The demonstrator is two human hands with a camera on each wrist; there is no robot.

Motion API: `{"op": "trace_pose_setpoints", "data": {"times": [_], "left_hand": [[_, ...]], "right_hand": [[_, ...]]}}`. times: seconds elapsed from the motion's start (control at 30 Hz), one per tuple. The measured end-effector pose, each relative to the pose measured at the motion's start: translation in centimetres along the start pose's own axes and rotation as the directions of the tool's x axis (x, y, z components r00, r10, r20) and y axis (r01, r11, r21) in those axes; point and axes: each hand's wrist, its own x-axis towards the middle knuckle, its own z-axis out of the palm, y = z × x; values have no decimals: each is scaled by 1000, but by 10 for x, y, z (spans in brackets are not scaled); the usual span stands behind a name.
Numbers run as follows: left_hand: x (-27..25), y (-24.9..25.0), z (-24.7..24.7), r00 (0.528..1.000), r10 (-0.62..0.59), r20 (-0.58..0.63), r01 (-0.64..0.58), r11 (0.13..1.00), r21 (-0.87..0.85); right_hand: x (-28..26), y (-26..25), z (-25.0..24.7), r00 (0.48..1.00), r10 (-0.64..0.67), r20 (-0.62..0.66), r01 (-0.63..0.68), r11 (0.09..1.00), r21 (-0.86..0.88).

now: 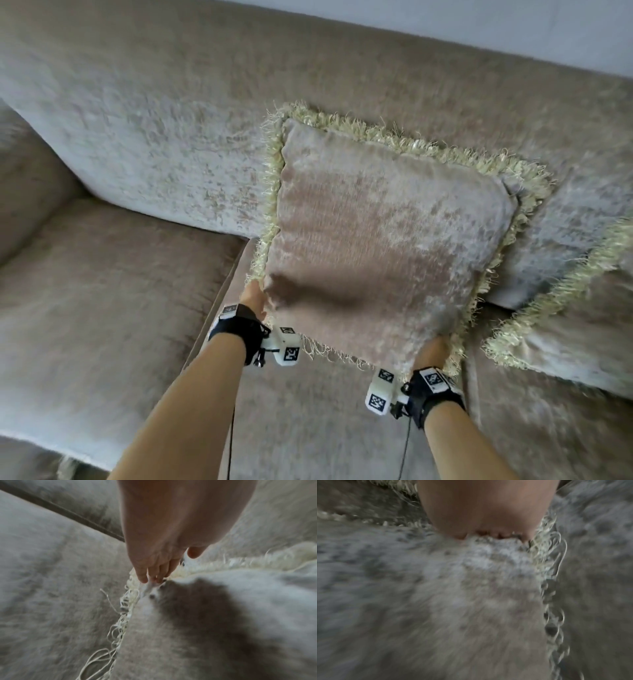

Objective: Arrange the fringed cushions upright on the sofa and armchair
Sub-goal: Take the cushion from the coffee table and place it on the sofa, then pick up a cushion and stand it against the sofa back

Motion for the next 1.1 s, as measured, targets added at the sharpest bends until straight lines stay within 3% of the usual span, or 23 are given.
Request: {"op": "trace_pose_setpoints", "data": {"times": [0.07,0.13,0.23,0.37,0.43,0.5,0.57,0.67,0.77,0.87,1.1], "left_hand": [[-35,23,-5,1000,21,-7,-21,1000,11],[-63,46,-18,1000,13,5,-13,1000,0],[-96,75,-47,998,49,-35,-50,998,-46],[-149,109,-107,997,60,-48,-64,995,-72],[-170,125,-157,994,64,-91,-74,991,-112],[-191,138,-216,982,75,-171,-102,983,-154],[-205,145,-278,961,121,-248,-179,957,-228],[-233,145,-369,933,118,-340,-209,947,-245],[-253,127,-460,920,95,-380,-215,933,-288],[-269,101,-544,908,51,-417,-211,913,-348],[-274,19,-691,842,-105,-529,-168,881,-442]], "right_hand": [[-35,-16,8,986,4,-169,2,999,36],[-74,-36,24,984,-75,-164,82,996,38],[-134,-60,62,991,-105,84,109,993,-47],[-224,-72,111,933,-148,328,217,958,-185],[-271,-66,140,864,-80,496,264,913,-313],[-321,-49,171,743,99,661,281,851,-443],[-373,-23,201,616,245,749,308,800,-515],[-454,30,234,485,306,819,485,685,-543],[-531,94,248,346,464,815,575,581,-575],[-589,163,258,309,557,771,642,476,-601],[-667,325,286,277,606,746,771,322,-549]]}}
